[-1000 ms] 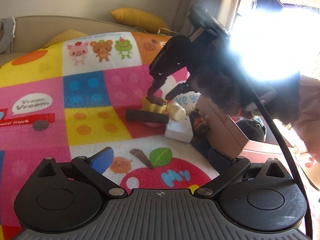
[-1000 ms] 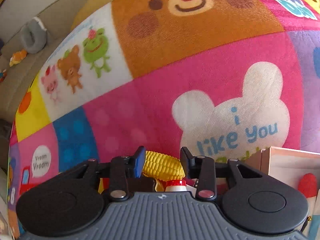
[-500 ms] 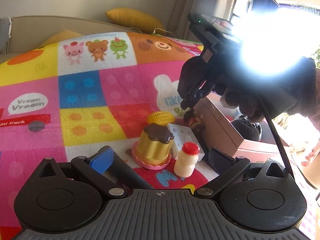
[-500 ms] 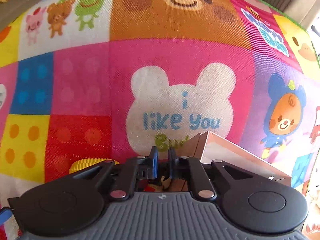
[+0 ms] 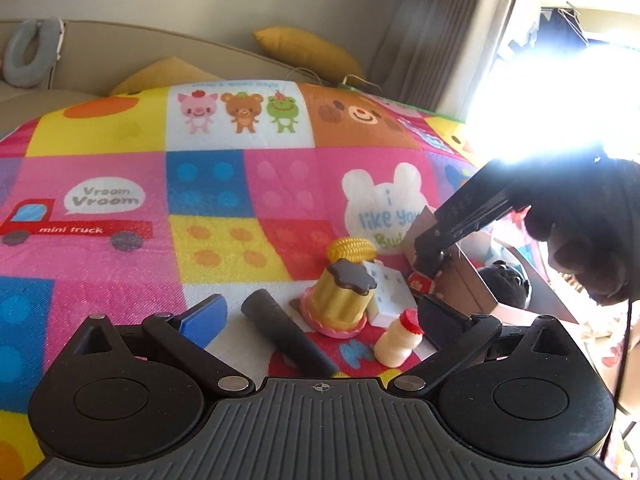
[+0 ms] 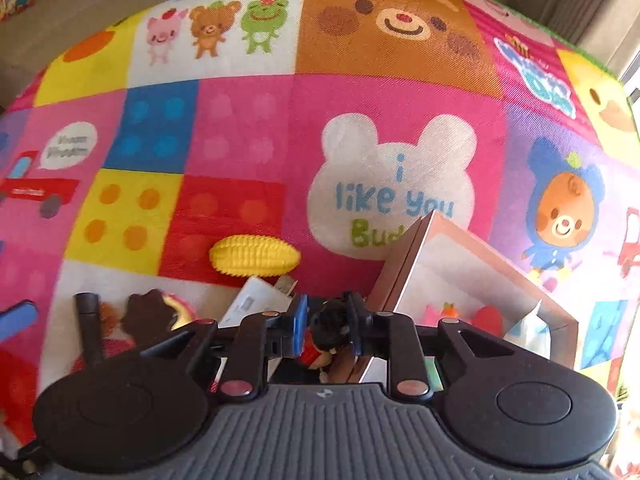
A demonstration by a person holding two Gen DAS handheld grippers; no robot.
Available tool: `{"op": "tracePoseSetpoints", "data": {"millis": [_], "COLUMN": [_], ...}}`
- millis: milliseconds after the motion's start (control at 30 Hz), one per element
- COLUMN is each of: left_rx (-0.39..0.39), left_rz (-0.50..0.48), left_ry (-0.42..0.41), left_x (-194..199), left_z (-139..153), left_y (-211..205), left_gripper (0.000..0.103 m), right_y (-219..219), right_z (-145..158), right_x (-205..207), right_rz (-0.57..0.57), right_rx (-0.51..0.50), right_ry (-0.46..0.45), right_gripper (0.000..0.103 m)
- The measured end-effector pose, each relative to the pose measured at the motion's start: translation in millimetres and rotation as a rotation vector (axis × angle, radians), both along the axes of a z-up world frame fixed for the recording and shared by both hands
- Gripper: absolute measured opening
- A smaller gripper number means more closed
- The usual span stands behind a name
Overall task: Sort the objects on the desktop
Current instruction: 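Close the right gripper on the doll figure and lift it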
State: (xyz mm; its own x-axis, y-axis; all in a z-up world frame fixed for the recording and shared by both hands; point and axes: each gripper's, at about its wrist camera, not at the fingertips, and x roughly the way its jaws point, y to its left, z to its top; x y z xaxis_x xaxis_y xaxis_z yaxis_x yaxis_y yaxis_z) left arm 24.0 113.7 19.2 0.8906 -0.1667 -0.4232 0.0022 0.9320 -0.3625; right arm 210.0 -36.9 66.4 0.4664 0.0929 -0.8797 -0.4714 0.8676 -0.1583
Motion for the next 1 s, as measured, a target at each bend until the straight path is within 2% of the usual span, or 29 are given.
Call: {"op": "tracePoseSetpoints", "data": {"millis": [67,100,167,200,367,433,467,567,667,733,800,833,933,1000], "left_rx": [0.018,0.025,0.033,0.039,0.096,0.103,0.098,0.07,0.036,0.025,0.022,0.02,0.015,0.012], "left_rz": [-0.007,-0.01,-0.015,-0.021,-0.037,-0.043,-0.046,-0.041,-0.038,-0.039,-0.038,-0.038,-0.032,-0.03], "left_ry": [0.006,0.014,0.032,0.036,0.033,0.018,0.015,0.019,0.026,0.031,0.027,0.024,0.024,0.027], "left_x": [-7.8,-10.9,-15.1,-16.7,-20.3,-22.7,-23.0,-23.0,-21.9,-20.8,-21.3,-21.9,-22.1,-21.6], "left_z": [0.3,-0.2,-1.5,-2.5,-9.9,-10.4,-10.9,-12.3,-13.5,-14.0,-14.2,-14.3,-14.8,-15.0], "left_y": [-4.3,-6.7,-11.7,-14.7,-29.4,-30.7,-30.2,-26.0,-21.5,-20.3,-19.9,-19.5,-18.7,-18.2], "left_gripper": [0.103,0.103,0.103,0.103,0.103,0.103,0.103,0.103,0.103,0.103,0.103,0.103,0.103,0.103], "right_y": [-10.0,-14.4,-20.3,-22.9,-16.4,-9.4,-7.0,-3.3,-2.3,0.7,3.5,3.7,-7.8,-16.5], "right_z": [11.3,16.8,30.1,32.5,11.4,0.6,-3.5,-12.4,-12.8,-17.0,-24.0,-26.3,-13.7,-0.4], "right_x": [-11.5,-17.5,-39.8,-45.1,-36.2,-31.7,-27.4,-17.5,-24.0,-33.8,-43.9,-49.3,-60.6,-75.7], "right_rz": [0.008,0.016,0.026,0.024,0.051,0.075,0.074,0.078,0.131,0.168,0.179,0.176,0.14,0.133], "right_rx": [0.124,0.149,0.154,0.154,0.023,-0.028,-0.047,-0.071,-0.054,-0.085,-0.155,-0.186,-0.096,-0.041], "right_ry": [0.109,0.112,0.032,0.002,-0.121,-0.178,-0.186,-0.186,-0.149,-0.139,-0.174,-0.204,-0.19,-0.215], "right_gripper": [0.022,0.022,0.023,0.027,0.034,0.043,0.05,0.054,0.053,0.051,0.03,0.028,0.028,0.028]}}
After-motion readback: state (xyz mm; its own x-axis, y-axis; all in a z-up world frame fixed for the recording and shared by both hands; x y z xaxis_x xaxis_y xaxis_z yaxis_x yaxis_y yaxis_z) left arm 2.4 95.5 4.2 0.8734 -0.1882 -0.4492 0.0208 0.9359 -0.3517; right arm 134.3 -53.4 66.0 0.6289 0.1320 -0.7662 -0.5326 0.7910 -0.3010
